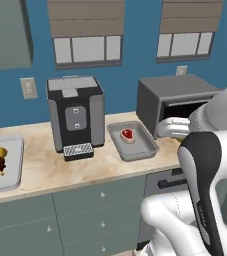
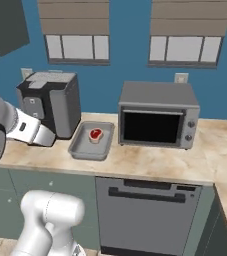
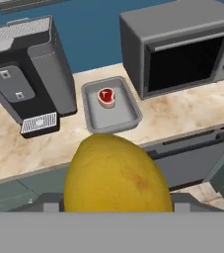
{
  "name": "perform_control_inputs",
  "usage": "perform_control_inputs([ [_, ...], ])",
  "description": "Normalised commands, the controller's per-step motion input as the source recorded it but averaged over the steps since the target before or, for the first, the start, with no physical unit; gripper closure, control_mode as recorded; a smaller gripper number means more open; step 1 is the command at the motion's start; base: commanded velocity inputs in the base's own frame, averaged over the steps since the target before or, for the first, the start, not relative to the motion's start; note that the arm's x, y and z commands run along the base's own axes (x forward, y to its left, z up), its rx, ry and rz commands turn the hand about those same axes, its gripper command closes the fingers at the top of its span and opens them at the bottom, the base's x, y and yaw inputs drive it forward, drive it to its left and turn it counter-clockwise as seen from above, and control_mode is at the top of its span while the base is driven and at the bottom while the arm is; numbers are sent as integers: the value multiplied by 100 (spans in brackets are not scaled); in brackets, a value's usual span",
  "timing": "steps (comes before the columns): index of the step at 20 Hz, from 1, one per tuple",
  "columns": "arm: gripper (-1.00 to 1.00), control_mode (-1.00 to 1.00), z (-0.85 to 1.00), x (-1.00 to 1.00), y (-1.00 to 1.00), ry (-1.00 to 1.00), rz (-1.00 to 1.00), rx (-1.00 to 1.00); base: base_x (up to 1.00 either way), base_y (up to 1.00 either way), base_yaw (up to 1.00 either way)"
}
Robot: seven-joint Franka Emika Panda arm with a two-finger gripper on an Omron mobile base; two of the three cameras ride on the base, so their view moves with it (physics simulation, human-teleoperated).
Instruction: Place one lemon and one steak in each tupperware on the nearby counter, to pack two identical lunches.
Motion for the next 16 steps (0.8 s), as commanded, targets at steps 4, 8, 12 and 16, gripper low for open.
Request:
perform_control_inputs([
  [4,100,100,0,0,0,0,0,0,73,0,4],
  [8,100,100,0,0,0,0,0,0,68,0,2],
  [12,100,100,0,0,0,0,0,0,9,0,0],
  [16,100,-100,-39,4,-3,9,0,0,0,0,0],
])
